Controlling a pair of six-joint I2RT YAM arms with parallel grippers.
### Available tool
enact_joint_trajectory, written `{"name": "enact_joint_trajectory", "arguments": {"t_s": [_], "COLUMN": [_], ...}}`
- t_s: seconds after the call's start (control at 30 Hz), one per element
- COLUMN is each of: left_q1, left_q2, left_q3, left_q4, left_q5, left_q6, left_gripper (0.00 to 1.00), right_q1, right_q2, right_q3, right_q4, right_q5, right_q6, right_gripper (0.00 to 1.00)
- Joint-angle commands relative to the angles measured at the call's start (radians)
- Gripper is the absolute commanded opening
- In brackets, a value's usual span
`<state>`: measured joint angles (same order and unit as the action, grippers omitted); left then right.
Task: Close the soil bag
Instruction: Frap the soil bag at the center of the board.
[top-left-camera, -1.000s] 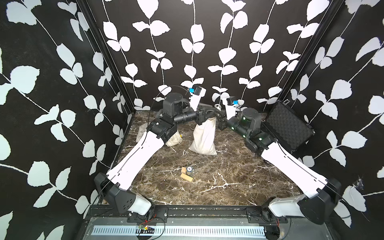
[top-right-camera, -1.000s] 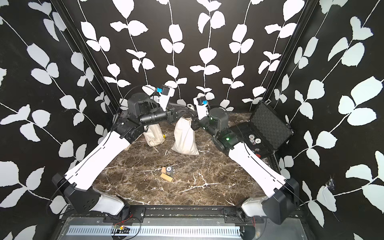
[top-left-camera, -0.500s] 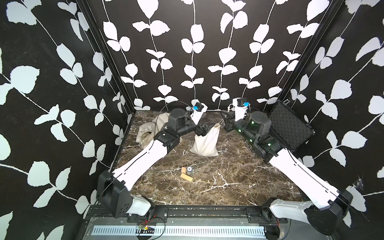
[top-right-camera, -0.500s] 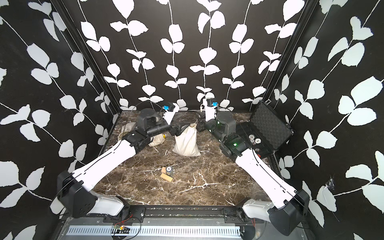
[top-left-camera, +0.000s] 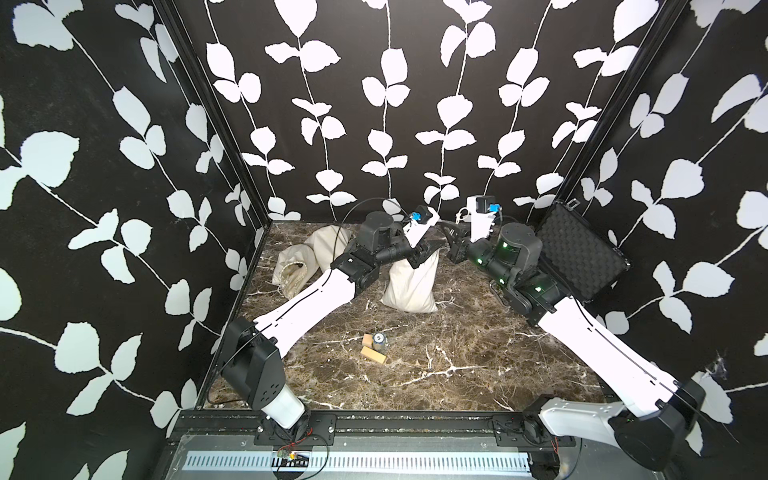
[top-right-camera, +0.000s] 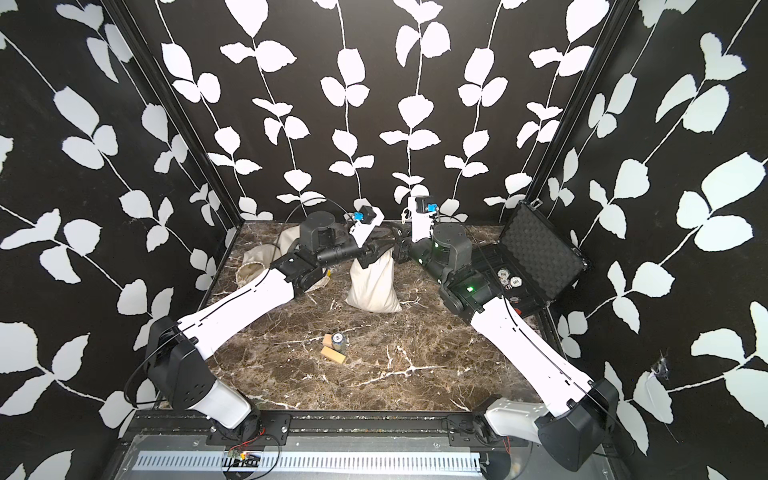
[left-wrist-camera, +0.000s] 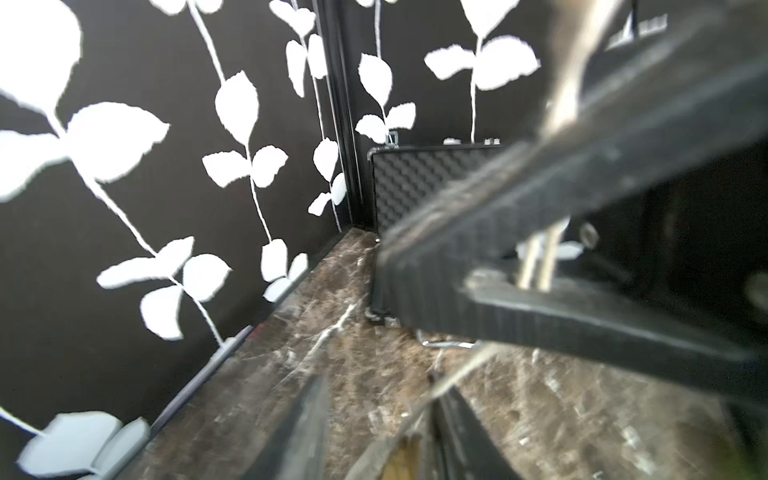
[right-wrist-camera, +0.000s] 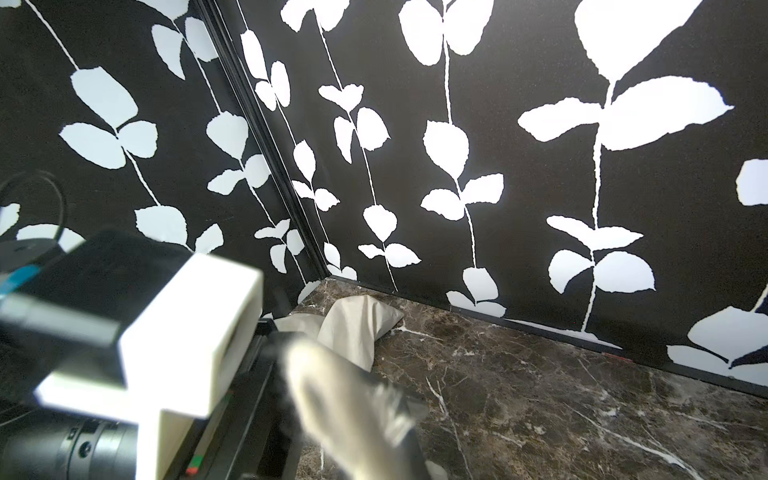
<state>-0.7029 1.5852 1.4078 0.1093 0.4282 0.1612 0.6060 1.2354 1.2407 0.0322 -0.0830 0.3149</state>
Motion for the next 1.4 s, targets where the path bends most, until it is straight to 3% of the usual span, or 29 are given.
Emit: {"name": "enact_joint_trajectory", "arguments": {"t_s": [0.0,0.27,0.5,0.67,0.8,0.87,1.07,1.13,1.27,1.37], "left_q1": [-0.022,-0.049,-0.05,-0.049,-0.047,-0.045,0.049,0.077,0.081,0.109], "left_q2": [0.006,0.021,-0.016,-0.013,0.0,-0.004,-0.003,0.012,0.043,0.059], "left_q3": [0.025,-0.079,-0.161,-0.198,-0.255,-0.289,-0.29,-0.283,-0.309,-0.296], "left_q4": [-0.044,-0.142,-0.31,-0.413,-0.425,-0.399,-0.377,-0.368,-0.283,-0.293], "left_q5": [-0.008,-0.147,-0.521,-0.869,-1.013,-1.059,-1.02,-0.944,-0.857,-0.859], "left_q6": [0.029,0.047,0.019,-0.031,-0.087,-0.094,-0.149,-0.179,-0.198,-0.199], "left_gripper": [0.29,0.14,0.12,0.11,0.12,0.23,0.26,0.21,0.0,0.0], "right_q1": [-0.003,-0.005,-0.029,-0.077,-0.109,-0.124,-0.141,-0.141,-0.141,-0.141], "right_q2": [-0.037,-0.063,-0.141,-0.211,-0.264,-0.285,-0.302,-0.29,-0.24,-0.201], "right_q3": [0.02,0.064,0.065,0.097,0.091,0.086,0.078,0.078,0.078,0.078], "right_q4": [0.061,0.01,-0.058,-0.102,-0.15,-0.168,-0.172,-0.154,-0.137,-0.115], "right_q5": [0.018,0.049,0.125,0.154,0.205,0.221,0.212,0.177,0.134,0.115], "right_q6": [-0.004,-0.052,-0.103,-0.11,-0.138,-0.142,-0.13,-0.114,-0.092,-0.081], "right_gripper": [0.0,0.0,0.0,0.0,0.0,0.0,0.0,0.0,0.0,0.0]}}
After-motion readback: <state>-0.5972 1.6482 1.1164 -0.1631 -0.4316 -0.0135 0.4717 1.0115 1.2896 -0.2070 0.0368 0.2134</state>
